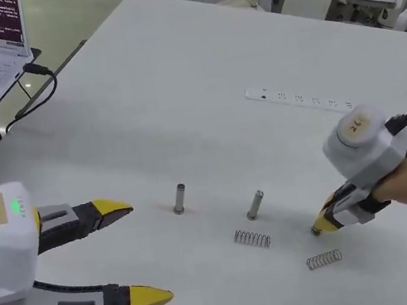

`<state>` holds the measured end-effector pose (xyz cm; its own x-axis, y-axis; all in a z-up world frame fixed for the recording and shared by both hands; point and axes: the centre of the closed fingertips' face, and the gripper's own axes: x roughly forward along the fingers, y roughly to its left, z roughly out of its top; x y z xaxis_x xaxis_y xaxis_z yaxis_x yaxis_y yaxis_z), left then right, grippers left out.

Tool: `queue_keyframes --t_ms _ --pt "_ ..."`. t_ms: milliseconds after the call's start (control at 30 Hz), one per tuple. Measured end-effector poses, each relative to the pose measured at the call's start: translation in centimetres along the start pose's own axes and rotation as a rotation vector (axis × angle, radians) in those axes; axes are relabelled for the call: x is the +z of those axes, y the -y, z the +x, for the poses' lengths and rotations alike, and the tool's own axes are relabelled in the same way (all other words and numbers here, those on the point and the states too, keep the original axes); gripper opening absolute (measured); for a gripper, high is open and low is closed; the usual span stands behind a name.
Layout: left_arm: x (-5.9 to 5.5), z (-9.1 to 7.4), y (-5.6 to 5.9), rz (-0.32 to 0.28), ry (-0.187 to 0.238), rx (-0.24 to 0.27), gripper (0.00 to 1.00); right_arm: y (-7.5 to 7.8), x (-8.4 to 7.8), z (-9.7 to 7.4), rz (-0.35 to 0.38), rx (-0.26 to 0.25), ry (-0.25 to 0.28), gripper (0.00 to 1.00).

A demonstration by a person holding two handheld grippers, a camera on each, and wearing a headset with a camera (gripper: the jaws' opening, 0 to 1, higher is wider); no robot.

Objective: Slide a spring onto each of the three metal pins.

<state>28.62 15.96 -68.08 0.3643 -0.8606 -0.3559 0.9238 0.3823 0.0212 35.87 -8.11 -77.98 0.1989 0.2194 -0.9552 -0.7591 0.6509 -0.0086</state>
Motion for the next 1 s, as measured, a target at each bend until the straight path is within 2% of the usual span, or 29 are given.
queue_keyframes --t_ms 100,633,1000 --pt "0.0 0.0 0.0 0.000 -0.001 -0.001 0.61 -0.2 0.1 0.0 0.008 0.009 0.011 0.14" --pt "0.2 0.4 0.5 0.004 -0.008 -0.018 0.59 0.2 -0.1 -1.6 0.010 -0.019 0.057 0.20" --pt "0.4 0.7 0.7 0.015 -0.014 -0.029 0.59 -0.5 -1.8 -2.8 0.026 -0.027 0.079 0.22"
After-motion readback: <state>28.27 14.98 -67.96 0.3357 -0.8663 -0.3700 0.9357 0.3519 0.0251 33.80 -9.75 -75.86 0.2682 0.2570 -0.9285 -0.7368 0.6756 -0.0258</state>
